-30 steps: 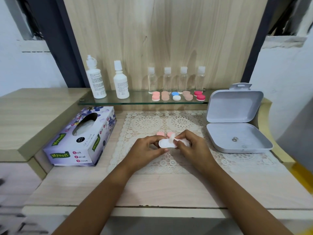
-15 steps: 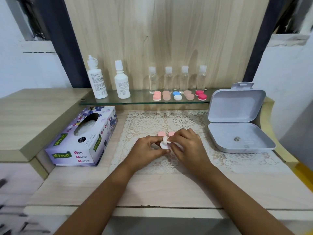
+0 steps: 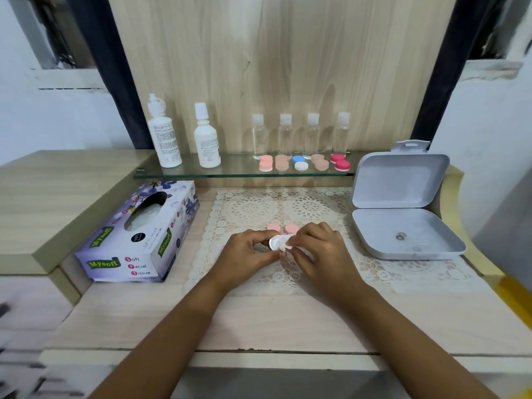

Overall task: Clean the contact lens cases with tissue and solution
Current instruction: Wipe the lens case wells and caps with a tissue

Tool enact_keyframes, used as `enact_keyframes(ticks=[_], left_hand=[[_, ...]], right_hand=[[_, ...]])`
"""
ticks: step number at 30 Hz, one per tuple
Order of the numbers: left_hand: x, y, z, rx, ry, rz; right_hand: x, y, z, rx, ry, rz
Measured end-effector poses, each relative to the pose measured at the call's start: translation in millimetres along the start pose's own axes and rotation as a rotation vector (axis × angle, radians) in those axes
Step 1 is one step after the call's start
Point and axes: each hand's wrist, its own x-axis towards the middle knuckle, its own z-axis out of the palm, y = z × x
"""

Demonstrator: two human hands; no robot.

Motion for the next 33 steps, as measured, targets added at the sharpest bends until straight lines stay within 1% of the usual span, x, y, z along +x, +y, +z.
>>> enact_keyframes(ticks=[5,10,11,16,22,28,31,33], left_hand=[[0,1,1,-0.016,0.007,-0.012],[0,-3,0,0.003,0.006,-0.005],[0,-2,0,0.006,0.007,-0.002],[-1,2,0,0.002,0.006,-0.001],[-1,0,-1,-0.012,0.001,-0.003],[-1,0,-1,-0.009,0.003,-0.015],[-1,-1,-1,-0.018,-0.002,-0.017],[-1,-1,0,-0.013,0.002,-0.026]], right_hand=[[3,7,-3,-0.055,0.079,0.085],[-2,1,-2,-0.024,-0.010,0.023],[-2,1,-2,-0.031,-0.007,0.029],[3,12,-6,-0.057,0.096,0.127],[-2,0,-2,-0.004,-0.011,0.057],[1,11,-7,-0.070,0.074,0.124],[-1,6,-5,-0.043,0.038,0.094],[-3,2,-1,-0.071,-0.006,0.044]])
